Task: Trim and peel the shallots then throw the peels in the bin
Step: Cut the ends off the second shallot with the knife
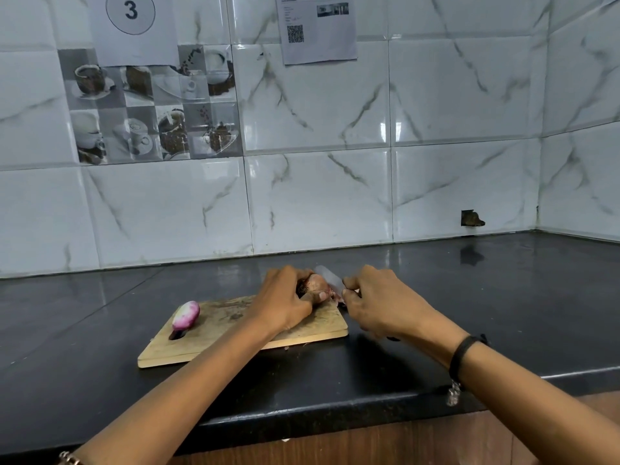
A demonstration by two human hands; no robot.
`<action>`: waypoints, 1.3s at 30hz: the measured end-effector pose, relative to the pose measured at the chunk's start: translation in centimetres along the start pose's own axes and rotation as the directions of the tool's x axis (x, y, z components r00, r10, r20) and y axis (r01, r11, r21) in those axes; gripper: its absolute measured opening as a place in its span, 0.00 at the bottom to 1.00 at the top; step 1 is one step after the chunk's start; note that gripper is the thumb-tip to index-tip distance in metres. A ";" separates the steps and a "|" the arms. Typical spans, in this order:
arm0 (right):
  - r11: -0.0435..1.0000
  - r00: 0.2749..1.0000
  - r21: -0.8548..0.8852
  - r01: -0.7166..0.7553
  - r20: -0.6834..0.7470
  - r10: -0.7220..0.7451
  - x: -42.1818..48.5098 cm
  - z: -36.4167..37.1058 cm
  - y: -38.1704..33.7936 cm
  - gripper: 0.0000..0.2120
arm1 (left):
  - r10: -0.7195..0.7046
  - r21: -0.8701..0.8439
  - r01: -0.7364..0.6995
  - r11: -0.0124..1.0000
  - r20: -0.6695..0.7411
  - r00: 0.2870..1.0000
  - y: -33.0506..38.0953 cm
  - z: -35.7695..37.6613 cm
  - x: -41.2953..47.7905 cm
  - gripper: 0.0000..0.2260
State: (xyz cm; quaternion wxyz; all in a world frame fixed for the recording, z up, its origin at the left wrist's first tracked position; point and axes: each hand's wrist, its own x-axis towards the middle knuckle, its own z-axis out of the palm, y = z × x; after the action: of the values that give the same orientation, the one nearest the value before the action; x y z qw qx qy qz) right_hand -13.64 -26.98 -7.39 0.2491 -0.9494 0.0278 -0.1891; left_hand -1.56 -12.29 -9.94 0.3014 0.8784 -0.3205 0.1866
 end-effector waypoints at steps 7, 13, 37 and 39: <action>0.997 0.999 -0.067 0.029 0.027 -0.027 2.3 0.4 -1.4 0.13 | 0.014 -0.033 -0.014 0.999 0.001 1.000 0.1 -0.2 0.2 0.13; 0.998 1.000 -0.055 0.018 0.006 -0.017 1.9 0.7 -0.3 0.12 | -0.009 -0.020 0.009 1.000 -0.015 1.000 0.5 -0.2 0.0 0.13; 0.990 0.996 -0.117 0.082 0.030 -0.079 0.1 -0.1 0.2 0.11 | -0.017 -0.029 0.018 0.999 0.029 0.999 0.9 -0.6 0.1 0.12; 0.992 0.997 -0.098 0.081 0.027 -0.079 0.2 -0.1 0.1 0.11 | -0.022 -0.037 0.023 0.999 0.030 0.999 0.8 -0.7 0.3 0.12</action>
State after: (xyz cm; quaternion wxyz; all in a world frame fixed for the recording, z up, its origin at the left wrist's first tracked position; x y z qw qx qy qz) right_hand -13.49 -27.15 -7.34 0.1945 -0.9630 -0.0038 -0.1866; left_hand -2.01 -12.45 -8.98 0.3151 0.8788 -0.3184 0.1643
